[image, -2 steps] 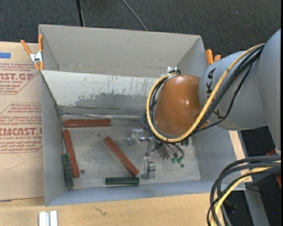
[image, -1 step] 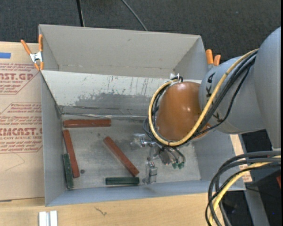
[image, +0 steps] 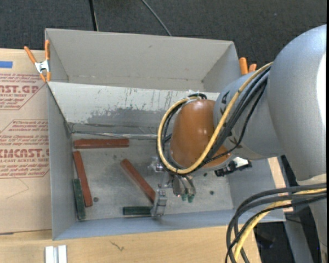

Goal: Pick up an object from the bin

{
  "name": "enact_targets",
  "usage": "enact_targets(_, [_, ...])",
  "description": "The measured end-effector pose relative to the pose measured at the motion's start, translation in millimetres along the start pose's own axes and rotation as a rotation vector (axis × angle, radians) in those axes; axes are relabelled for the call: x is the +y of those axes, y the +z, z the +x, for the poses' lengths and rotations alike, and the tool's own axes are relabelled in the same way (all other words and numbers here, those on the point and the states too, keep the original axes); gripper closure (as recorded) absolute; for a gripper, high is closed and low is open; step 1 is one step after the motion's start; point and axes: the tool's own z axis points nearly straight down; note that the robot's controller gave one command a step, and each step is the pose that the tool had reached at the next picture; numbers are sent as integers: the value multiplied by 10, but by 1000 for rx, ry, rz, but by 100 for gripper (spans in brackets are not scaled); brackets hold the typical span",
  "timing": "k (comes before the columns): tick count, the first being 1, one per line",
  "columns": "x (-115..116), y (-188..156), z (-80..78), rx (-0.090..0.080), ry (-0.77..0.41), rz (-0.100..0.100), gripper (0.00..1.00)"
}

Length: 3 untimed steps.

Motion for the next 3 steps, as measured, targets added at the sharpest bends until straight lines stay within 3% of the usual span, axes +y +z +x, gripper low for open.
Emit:
enact_targets(1, [436,201,-93,-8,-312,-2,100])
enact_targets(2, [435,201,-93,-8,-312,-2,100])
enact_targets(3, [506,-210,-191,4,-269,0,100])
